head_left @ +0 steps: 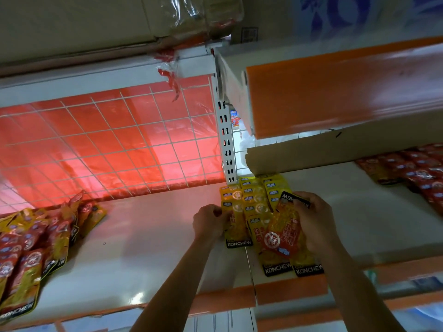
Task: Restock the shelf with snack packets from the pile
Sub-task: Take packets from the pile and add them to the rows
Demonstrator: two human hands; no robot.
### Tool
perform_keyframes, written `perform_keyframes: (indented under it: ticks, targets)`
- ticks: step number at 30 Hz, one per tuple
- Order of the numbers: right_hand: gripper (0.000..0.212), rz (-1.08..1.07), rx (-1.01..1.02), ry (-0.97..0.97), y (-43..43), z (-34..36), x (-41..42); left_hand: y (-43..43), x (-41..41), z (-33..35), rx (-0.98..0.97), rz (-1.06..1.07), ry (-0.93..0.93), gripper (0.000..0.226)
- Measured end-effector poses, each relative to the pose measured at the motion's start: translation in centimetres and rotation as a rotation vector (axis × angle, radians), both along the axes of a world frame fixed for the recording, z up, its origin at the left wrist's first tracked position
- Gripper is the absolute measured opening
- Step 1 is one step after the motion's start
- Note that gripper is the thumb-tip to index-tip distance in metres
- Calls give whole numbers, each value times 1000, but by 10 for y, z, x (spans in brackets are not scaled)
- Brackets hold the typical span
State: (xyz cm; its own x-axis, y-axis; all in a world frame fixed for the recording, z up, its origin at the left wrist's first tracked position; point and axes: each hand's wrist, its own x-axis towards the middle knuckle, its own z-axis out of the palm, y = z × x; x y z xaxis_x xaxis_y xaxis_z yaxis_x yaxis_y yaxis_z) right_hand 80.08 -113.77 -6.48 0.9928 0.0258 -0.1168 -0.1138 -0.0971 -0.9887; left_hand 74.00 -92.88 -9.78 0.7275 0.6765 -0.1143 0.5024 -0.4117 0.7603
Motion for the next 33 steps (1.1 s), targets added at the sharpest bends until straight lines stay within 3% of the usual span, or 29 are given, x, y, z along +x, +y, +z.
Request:
perform_keyframes:
  ticks: [4, 7, 11, 16, 20, 22, 23, 25, 33]
  targets:
    - [14, -55, -6, 15, -4, -3, -6, 0, 1, 0, 196, -23, 93, 32]
    - [13, -128, 13, 20, -12, -5, -7, -6, -2, 2, 285, -4, 60, 42]
    - [11, -189, 151, 32, -27, -3, -3, -30, 4, 15, 378, -38, -155, 25]
    - [14, -292, 368, 55, -46, 10, 13, -89, 30, 32, 264, -200, -322, 17]
    - [20, -341, 586, 32, -75, 22, 36, -144, 65, 38, 70, -240, -254, 32]
    - [25, -318, 638, 17, -95, 24, 50, -176, 83, 40, -303, -253, -277, 24]
    - [27, -316, 633, 0, -106, 25, 58, -192, 92, 40, -488, -267, -301, 16]
    - [25, -312, 614, -17, -128, 25, 73, -220, 109, 37, -671, -281, -340, 7]
    - [19, -209, 305, 52, -199, 2, 131, -297, 170, 27, -1023, -38, -447, 13]
